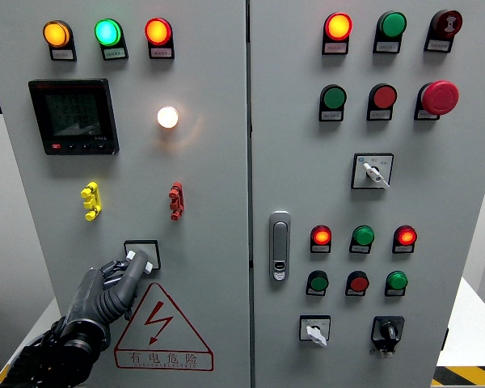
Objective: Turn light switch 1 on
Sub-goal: 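Twist the white knob clockwise with the left hand, then release the knob and lower the left hand away from the switch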
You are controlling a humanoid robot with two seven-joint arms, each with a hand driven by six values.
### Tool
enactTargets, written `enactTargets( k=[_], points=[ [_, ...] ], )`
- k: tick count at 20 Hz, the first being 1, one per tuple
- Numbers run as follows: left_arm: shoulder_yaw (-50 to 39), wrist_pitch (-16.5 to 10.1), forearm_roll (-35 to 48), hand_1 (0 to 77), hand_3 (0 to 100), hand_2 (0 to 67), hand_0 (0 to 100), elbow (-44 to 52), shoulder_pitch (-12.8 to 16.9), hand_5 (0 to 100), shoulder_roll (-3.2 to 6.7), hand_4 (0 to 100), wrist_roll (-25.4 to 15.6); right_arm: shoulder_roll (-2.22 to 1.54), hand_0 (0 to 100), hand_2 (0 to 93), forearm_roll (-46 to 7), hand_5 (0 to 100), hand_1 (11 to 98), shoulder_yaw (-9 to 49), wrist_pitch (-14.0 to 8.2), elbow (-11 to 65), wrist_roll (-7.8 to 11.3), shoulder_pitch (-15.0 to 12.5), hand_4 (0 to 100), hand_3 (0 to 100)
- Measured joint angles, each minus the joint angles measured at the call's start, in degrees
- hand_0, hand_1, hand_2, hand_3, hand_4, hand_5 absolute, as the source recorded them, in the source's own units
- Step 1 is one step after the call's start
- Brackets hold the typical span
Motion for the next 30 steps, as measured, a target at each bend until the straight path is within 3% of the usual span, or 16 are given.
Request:
enactTargets(
  k=[11,18,21,25,28,30],
  points=[
    [0.2,0.0,-0.1,44.8,95,46.4,0,-0.3,1.1,100,-0.24,100,-0.1,0.02,0,0.0,0.0,10,19.4,0.1,0.0,0.0,0.0,0.0,19,20],
    [0.2,0.0,-0.1,48.1,94,43.1,0,-0.4,2.6,100,-0.46,100,-0.9,0.01,0,0.0,0.0,10,19.6,0.0,0.0,0.0,0.0,0.0,19,20],
    [0.1,-0.6,-1.0,48.2,93,41.3,0,-0.4,4.6,99,-0.23,100,-4.5,0.03,0,0.0,0.0,10,19.8,0.0,0.0,0.0,0.0,0.0,19,20],
    [0.0,-2.3,-9.8,47.5,92,39.3,0,-0.1,7.6,90,0.58,100,-10.5,0.01,0,0.0,0.0,10,19.6,0.0,0.0,0.0,0.0,0.0,19,20],
    [0.1,-3.7,-15.6,45.8,91,38.5,0,0.3,11.3,82,1.87,100,-15.1,0.0,0,0.0,0.0,10,19.7,0.0,0.0,0.0,0.0,0.0,19,20],
    [0.3,-4.4,-17.6,45.5,90,38.1,0,1.0,14.3,77,2.22,100,-18.4,-0.01,0,0.0,0.0,10,18.6,0.0,-0.1,0.0,0.0,0.0,19,20]
  ],
)
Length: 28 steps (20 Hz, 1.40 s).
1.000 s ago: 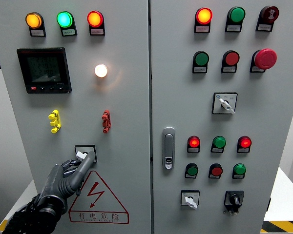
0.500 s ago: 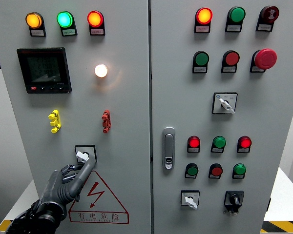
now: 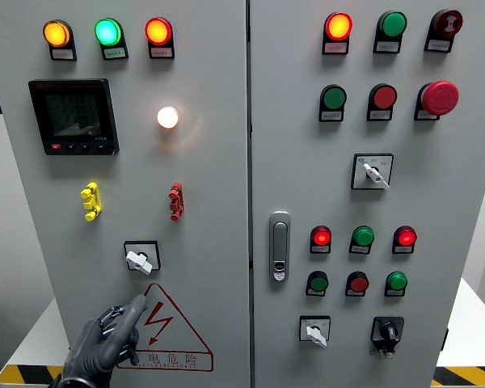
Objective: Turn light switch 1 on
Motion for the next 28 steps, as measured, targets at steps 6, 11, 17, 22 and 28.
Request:
enactTargets(
  k=[6,11,17,22,28],
  points=[
    [2.8,-0.7,-1.6,44.5,88,37.0,0,7.7,9.9,76,2.19,100,-8.5,0.0,0,0.0,0.0,10,20.0,0.0,0.0,0.0,-0.01,0.0,19,20],
    [12.4,-0.9,-12.1,40.4,84,35.6,0,26.1,13.2,77,6.04,99,-20.9,0.04,0,0.0,0.0,10,19.6,0.0,0.1,0.0,-0.02,0.0,19,20],
    [30.5,-13.5,-29.2,27.1,41,29.3,0,59.4,10.4,69,8.24,64,-36.2,0.06,0,0.0,0.0,10,19.8,0.0,0.1,0.0,-0.02,0.0,19,20],
    [51.2,-26.8,-39.6,13.0,12,17.4,0,80.1,9.3,47,6.68,26,-41.0,0.08,0,0.0,0.0,10,18.8,0.0,0.1,0.0,-0.01,0.0,19,20],
    [63.6,-28.3,-48.0,0.0,1,8.8,0,87.3,10.8,18,5.46,5,-32.6,0.08,0,0.0,0.0,10,19.9,0.0,0.1,0.0,0.0,0.0,19,20]
  ],
)
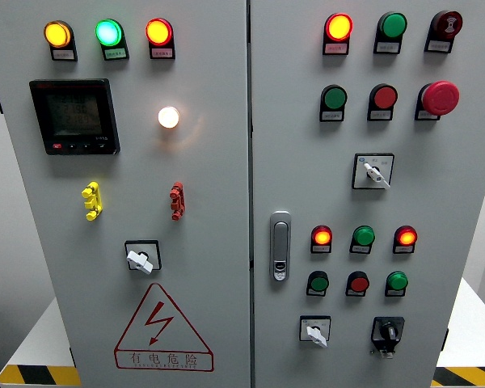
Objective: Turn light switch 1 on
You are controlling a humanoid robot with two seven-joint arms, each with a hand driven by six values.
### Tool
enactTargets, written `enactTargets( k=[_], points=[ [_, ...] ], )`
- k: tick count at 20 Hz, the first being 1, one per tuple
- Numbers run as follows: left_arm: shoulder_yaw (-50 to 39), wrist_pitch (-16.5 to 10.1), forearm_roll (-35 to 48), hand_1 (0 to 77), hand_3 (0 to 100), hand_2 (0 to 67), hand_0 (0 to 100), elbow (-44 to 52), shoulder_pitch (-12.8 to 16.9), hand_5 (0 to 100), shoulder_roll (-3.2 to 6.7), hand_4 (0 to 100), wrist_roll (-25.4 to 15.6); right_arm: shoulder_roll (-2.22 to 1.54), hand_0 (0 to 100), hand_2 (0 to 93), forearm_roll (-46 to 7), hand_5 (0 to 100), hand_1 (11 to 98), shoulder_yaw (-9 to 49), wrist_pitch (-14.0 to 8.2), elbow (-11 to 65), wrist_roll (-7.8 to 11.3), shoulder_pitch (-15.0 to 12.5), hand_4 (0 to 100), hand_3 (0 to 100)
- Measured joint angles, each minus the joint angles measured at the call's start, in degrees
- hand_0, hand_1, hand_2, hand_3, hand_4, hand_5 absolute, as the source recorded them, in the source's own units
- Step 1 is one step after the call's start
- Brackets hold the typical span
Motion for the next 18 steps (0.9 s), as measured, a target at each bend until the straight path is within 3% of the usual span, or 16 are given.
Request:
enactTargets(
  k=[2,4,18],
  points=[
    [0.4,0.0,-0.1,0.0,0,3.6,0,0.6,1.0,5,-0.08,0,4.0,0.0,0,0.0,0.0,10,19.9,0.0,0.0,0.0,0.0,0.0,19,20],
    [0.5,0.0,0.0,0.0,0,2.7,0,1.3,1.7,0,-0.09,0,6.0,0.0,0,0.0,0.0,10,19.9,0.0,0.0,0.0,0.0,0.0,19,20],
    [5.3,0.3,0.1,0.0,0,0.0,0,2.2,2.4,0,-0.49,0,8.5,0.0,0,0.0,0.0,10,20.0,0.0,-0.1,0.0,0.0,0.0,19,20]
  ],
)
